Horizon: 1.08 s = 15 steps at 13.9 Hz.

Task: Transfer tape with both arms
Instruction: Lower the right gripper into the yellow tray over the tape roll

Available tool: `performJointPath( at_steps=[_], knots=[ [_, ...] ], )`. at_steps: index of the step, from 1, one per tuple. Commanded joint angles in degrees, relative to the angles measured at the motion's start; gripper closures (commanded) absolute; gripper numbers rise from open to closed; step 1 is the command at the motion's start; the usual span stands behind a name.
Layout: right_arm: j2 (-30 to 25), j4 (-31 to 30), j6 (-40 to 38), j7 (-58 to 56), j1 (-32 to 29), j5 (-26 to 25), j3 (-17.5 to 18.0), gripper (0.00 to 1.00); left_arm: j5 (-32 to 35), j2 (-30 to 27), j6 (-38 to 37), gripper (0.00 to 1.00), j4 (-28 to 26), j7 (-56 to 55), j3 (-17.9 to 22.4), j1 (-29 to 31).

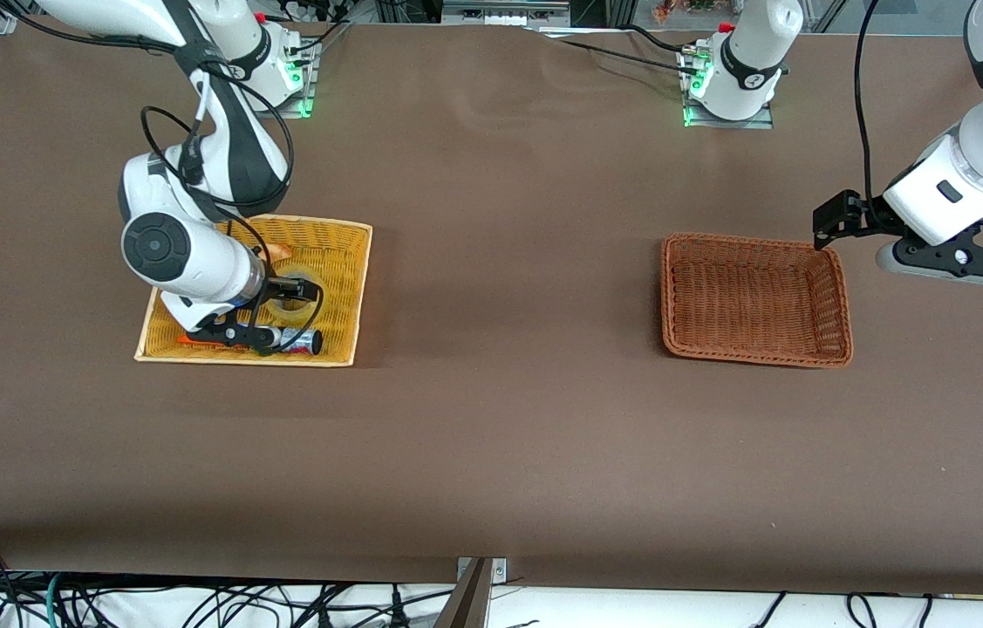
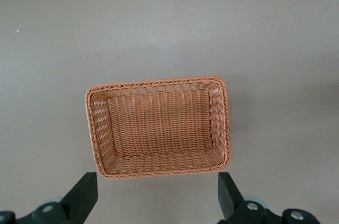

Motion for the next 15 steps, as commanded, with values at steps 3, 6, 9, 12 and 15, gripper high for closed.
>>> performJointPath(
  at_steps=[3,6,9,12,15],
  knots=[
    [-2.5,-11.7,12.9,2.7,-0.4,0.4,1.0,0.0,-1.0,-0.3,-0.7,0.0,0.4,0.2,0.0,0.2],
    [-1.9,-15.3,18.1,2.8,-0.3,0.4,1.4,0.0,-1.0,-0.3,-0.7,0.0,0.4,0.2,0.0,0.2],
    [-1.8,-17.0,19.9,2.9,-0.3,0.4,1.5,0.0,-1.0,-0.3,-0.7,0.0,0.4,0.1,0.0,0.2],
    [-1.7,-17.2,20.4,4.8,0.1,0.4,2.3,0.0,-1.0,-0.3,-0.7,0.0,0.4,-0.1,-0.2,0.2],
    [-1.1,-17.9,22.3,5.7,0.5,0.4,2.4,0.0,-0.9,-0.3,-0.7,0.0,0.5,0.0,-0.2,0.1]
  ],
)
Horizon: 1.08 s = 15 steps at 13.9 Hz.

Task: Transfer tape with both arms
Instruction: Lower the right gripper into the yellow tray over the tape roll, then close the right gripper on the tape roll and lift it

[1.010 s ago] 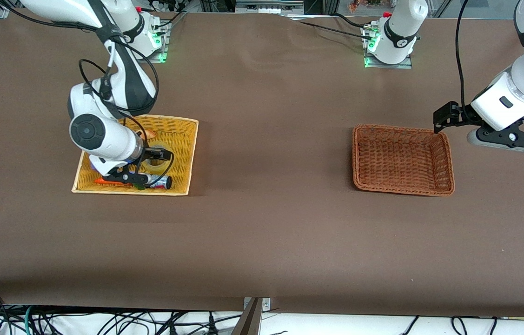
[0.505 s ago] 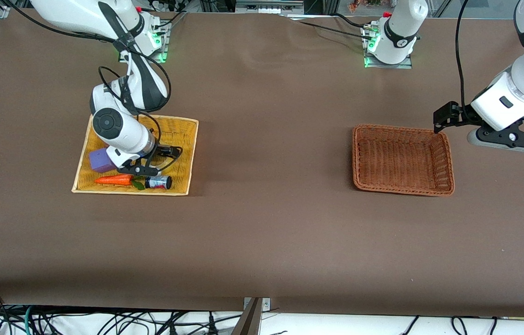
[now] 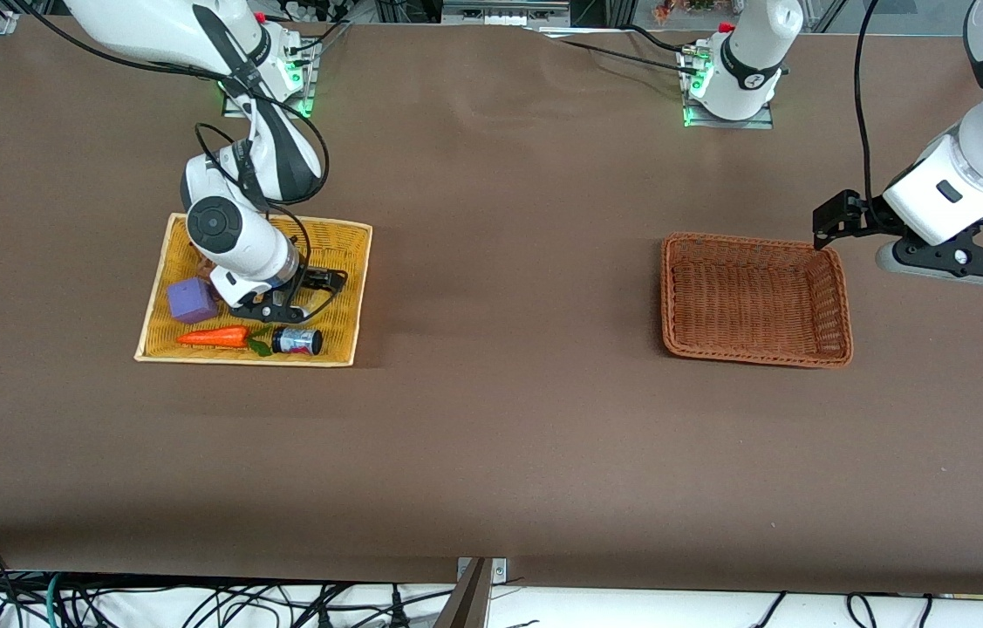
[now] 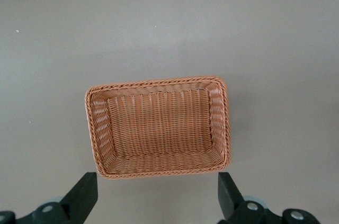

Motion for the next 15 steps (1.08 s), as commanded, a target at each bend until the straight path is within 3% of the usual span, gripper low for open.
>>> performJointPath(
  at_steps=[1,4,5,7,9,15],
  knots=[
    [-0.7,-2.1,2.5,1.0,0.5,0.4,0.2,0.0,-0.9,-0.2,-0.7,0.0,0.5,0.3,-0.1,0.2],
    [-0.4,-2.8,3.9,1.0,0.5,0.4,0.2,0.02,-0.8,-0.3,-0.7,0.0,0.3,0.6,0.1,0.3],
    [-0.3,-3.1,4.7,1.0,0.5,0.4,0.2,0.21,-0.8,-0.3,-0.7,0.0,0.2,0.7,0.3,0.3],
    [-0.3,-3.7,5.6,1.0,0.5,0.3,0.2,0.71,-0.8,-2.6,0.6,0.0,-2.7,0.5,0.5,0.3],
    [-0.2,-3.7,5.6,0.9,0.6,0.0,0.3,0.98,-0.4,-7.8,5.4,0.0,-10.4,0.3,0.4,-0.2],
    [-1.9,-3.4,5.1,-0.4,0.6,-0.1,0.4,1.0,-0.5,-5.4,2.6,0.0,-6.9,0.5,0.1,0.4]
  ],
)
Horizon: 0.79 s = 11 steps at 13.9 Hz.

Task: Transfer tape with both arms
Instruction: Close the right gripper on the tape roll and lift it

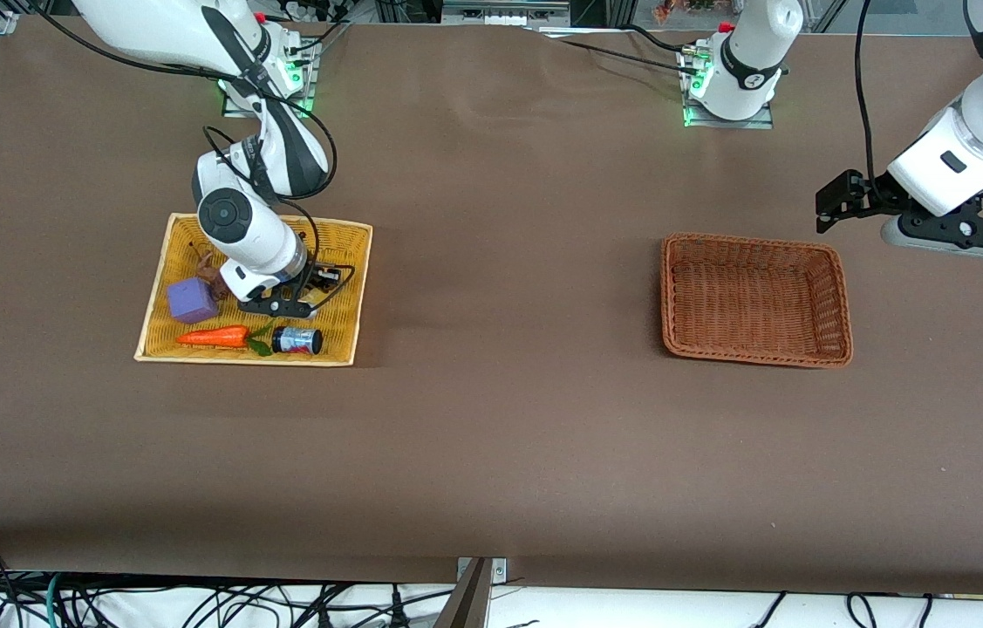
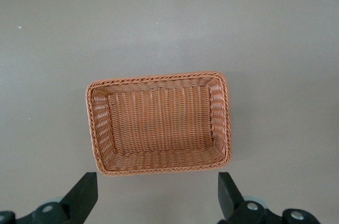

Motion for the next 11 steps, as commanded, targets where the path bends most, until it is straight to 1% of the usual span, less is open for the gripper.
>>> performJointPath(
  at_steps=[1,2,3,4,6,7,9,11],
  knots=[
    [-2.8,-0.5,0.2,-0.7,0.1,0.0,0.3,1.0,-0.5,1.0,-1.0,0.0,1.5,0.6,-0.2,0.4],
    [-3.9,-0.2,-0.8,-0.8,0.1,0.0,0.6,1.0,-0.5,1.1,-1.0,0.0,1.6,0.6,-0.2,0.4],
    [-5.3,0.7,-3.4,-0.7,0.1,0.0,1.7,1.0,-0.5,1.1,-1.0,0.0,1.5,0.6,-0.2,0.4],
    [-6.5,2.5,-6.8,-0.4,0.1,0.1,2.0,1.0,-0.5,1.0,-1.0,0.0,1.5,0.6,-0.2,0.5],
    [-7.6,7.5,-14.1,1.5,0.1,0.5,5.0,1.0,-0.5,1.0,-1.0,0.0,1.5,0.6,-0.2,0.5],
    [-7.1,10.4,-16.5,4.3,0.1,0.5,6.2,1.0,-0.5,1.1,-1.0,0.0,1.5,0.6,-0.2,0.4],
    [-5.4,14.9,-17.3,11.6,1.4,0.2,9.3,1.0,-0.5,1.1,-1.0,0.0,1.5,0.6,-0.2,0.5],
    [-1.6,20.9,-17.3,19.4,5.9,-0.1,9.4,1.0,-0.5,1.0,-1.0,0.0,1.5,0.6,-0.2,0.5]
  ],
)
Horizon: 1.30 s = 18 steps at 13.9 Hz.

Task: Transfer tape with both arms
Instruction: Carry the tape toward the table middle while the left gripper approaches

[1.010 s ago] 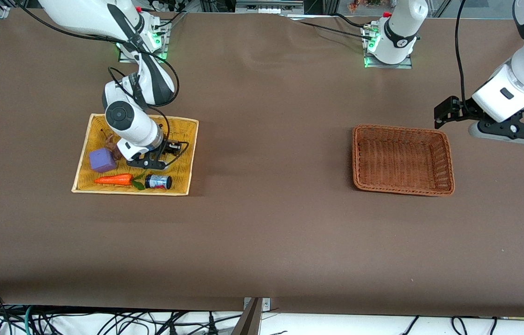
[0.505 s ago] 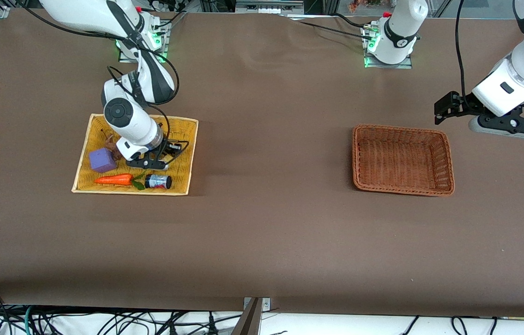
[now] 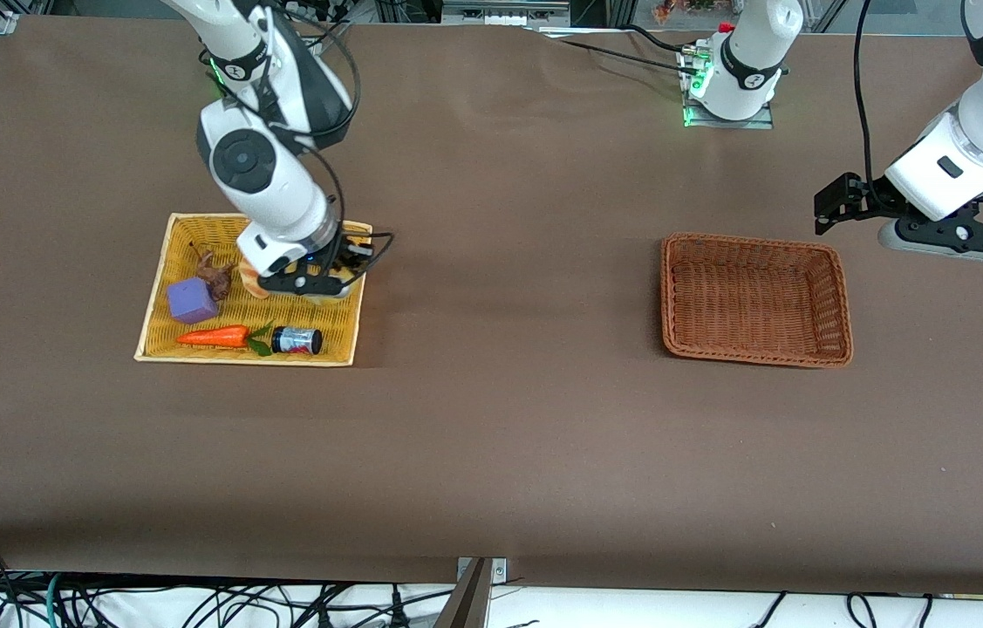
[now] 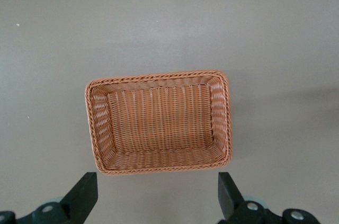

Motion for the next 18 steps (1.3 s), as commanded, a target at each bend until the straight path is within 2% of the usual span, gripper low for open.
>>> performJointPath(
  at_steps=[1,3,6,9,13,18],
  knots=[
    [6.6,9.5,-1.6,10.3,5.7,-0.4,0.3,1.0,-0.5,0.6,-0.9,0.0,1.4,0.7,-0.2,0.5],
    [11.1,14.3,-1.4,18.1,10.3,-1.7,0.2,1.0,-0.5,0.6,-0.9,0.0,1.4,0.7,-0.2,0.7],
    [18.8,20.9,-1.0,29.0,15.3,-6.6,0.2,1.0,-0.5,0.6,-0.9,0.0,1.3,0.8,-0.2,0.7],
    [25.1,26.3,-0.9,31.8,18.6,-7.6,0.1,1.0,-0.6,1.4,-0.8,0.0,1.2,0.9,-0.3,1.0],
    [29.2,27.3,2.4,32.4,20.5,-7.6,0.1,1.0,-3.4,3.9,1.3,0.0,-0.1,-0.5,-0.3,1.3],
    [31.6,27.2,4.3,32.3,20.5,-7.5,0.1,1.0,-3.5,4.3,12.1,0.0,-10.7,-3.3,-0.4,1.1]
  ],
)
